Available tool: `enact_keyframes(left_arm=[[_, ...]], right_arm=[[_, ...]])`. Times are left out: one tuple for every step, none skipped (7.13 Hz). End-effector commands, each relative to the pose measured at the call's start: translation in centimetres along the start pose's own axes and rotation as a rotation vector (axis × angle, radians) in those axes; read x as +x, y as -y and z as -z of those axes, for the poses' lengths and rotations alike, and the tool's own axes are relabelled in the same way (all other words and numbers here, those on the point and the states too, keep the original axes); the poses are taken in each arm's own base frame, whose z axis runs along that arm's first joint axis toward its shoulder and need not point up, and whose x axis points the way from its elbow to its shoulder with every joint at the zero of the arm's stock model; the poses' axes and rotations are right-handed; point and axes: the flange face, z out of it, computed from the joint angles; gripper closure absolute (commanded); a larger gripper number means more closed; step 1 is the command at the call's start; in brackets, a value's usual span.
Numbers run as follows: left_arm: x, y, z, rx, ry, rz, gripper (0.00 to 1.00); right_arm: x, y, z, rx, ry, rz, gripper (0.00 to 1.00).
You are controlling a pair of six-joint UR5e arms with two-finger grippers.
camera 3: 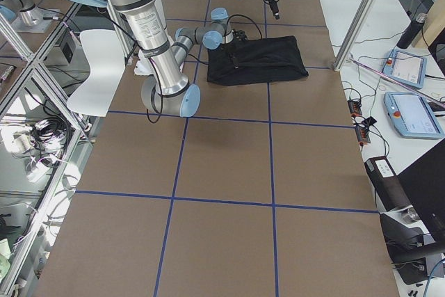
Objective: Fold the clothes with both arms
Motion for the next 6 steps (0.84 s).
enact_keyframes(left_arm=[[0.1, -0.1, 0.0, -0.004, -0.002, 0.001, 0.00], [0.1, -0.1, 0.0, -0.004, -0.002, 0.001, 0.00], [0.1, -0.1, 0.0, -0.004, -0.002, 0.001, 0.00], [0.2, -0.1, 0.0, -0.003, -0.003, 0.001, 0.00], [0.2, -0.1, 0.0, -0.003, -0.003, 0.001, 0.00], [0.4, -0.3, -0.2, -0.007, -0.005, -0.002, 0.00]], right_arm=[[0.0, 0.0, -1.5, -0.015, -0.026, 0.000, 0.01], [0.2, -0.1, -2.0, -0.021, -0.033, 0.004, 0.01], [0.3, 0.0, -2.0, -0.019, -0.033, 0.006, 0.02], [1.2, 0.4, -2.2, -0.018, -0.042, 0.003, 0.02], [3.2, 1.6, -2.1, -0.014, -0.052, -0.019, 0.02], [4.9, 2.8, -1.9, -0.011, -0.061, -0.022, 0.02]])
